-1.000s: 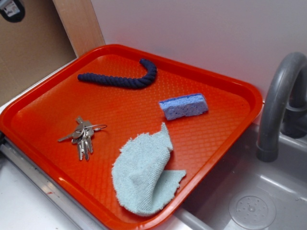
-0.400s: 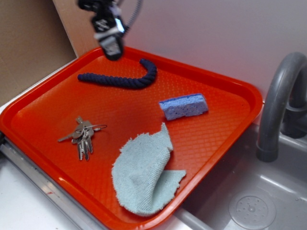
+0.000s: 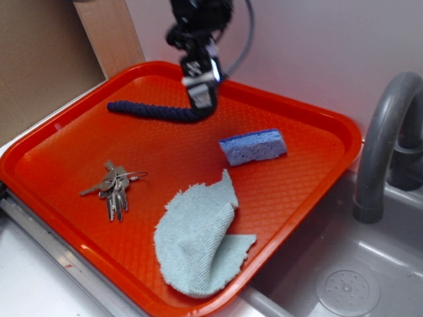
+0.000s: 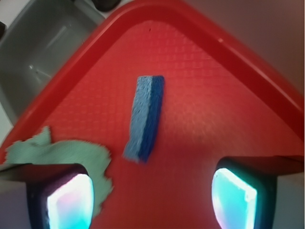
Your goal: Grab the blue sponge.
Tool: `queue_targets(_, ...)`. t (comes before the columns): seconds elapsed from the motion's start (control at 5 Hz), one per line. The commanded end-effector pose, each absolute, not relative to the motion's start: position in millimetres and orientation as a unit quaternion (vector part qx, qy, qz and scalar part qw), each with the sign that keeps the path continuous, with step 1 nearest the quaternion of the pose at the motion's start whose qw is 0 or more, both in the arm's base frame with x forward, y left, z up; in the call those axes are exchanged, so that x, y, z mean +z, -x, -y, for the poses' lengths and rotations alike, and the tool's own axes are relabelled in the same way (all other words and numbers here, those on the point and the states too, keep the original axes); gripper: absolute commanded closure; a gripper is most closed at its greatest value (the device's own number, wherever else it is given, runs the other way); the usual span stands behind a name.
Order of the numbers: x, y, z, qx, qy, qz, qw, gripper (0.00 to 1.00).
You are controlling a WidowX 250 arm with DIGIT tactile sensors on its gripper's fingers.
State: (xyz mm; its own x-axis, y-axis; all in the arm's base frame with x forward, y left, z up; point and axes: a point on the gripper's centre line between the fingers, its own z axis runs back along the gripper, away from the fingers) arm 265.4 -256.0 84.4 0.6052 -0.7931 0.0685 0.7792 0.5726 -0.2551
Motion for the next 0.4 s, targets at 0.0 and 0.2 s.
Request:
queue_targets(0.0, 70.8, -244.1, 283.1, -0.496, 0.157, -0.036, 0.853, 0.00)
queue_targets(0.2, 64.8, -241.8, 290.6, -0.509, 0.154, -0.046, 0.846, 0.00)
